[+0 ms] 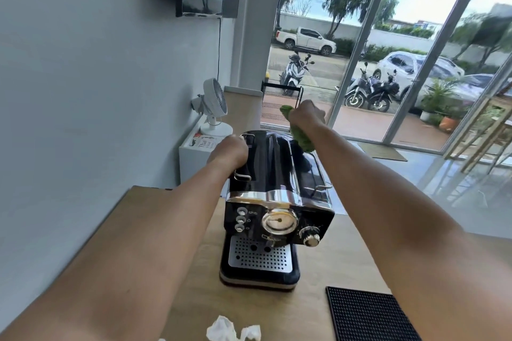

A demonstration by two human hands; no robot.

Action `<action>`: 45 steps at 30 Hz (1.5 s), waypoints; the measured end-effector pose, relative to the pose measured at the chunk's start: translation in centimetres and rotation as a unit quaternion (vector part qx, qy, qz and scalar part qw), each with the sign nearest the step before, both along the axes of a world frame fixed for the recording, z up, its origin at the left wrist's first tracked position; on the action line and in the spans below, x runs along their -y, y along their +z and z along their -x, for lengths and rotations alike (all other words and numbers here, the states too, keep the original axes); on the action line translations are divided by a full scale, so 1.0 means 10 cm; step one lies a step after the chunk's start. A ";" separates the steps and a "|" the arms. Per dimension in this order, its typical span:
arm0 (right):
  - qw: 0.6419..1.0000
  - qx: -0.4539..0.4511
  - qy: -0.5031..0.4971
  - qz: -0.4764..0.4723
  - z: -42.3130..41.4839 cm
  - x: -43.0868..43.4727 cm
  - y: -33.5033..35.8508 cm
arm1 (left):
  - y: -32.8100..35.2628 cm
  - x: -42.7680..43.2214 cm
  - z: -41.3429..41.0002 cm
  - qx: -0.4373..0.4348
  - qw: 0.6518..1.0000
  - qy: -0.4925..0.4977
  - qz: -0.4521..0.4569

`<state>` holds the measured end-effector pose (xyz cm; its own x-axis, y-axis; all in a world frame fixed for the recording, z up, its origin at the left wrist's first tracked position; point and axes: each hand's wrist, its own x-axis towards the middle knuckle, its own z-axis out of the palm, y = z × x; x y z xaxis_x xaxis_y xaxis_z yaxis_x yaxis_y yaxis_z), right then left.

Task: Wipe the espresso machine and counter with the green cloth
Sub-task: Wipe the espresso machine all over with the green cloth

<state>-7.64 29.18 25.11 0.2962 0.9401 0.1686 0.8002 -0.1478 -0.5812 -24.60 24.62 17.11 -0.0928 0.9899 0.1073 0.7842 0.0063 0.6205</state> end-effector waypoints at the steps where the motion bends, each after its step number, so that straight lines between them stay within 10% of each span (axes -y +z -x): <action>1: 0.999 -0.026 0.007 0.046 0.01 -0.04 -0.05 | 0.00 0.00 0.00 -0.004 1.000 0.003 0.001; 14: 0.942 0.045 0.314 0.113 0.38 0.13 -0.13 | -0.02 -0.04 0.04 0.030 0.997 0.065 0.036; 27: 0.941 0.211 0.223 0.141 0.35 1.23 -0.45 | 0.18 0.28 -0.03 0.042 0.994 0.088 0.040; 38: 0.917 0.152 0.248 -0.273 -0.42 2.37 -1.18 | 0.31 0.63 -0.11 -0.086 0.994 0.069 -0.008; 45: 0.919 0.138 0.238 -0.283 -0.05 2.39 -1.22 | 0.36 0.82 -0.12 -0.080 0.994 0.071 0.034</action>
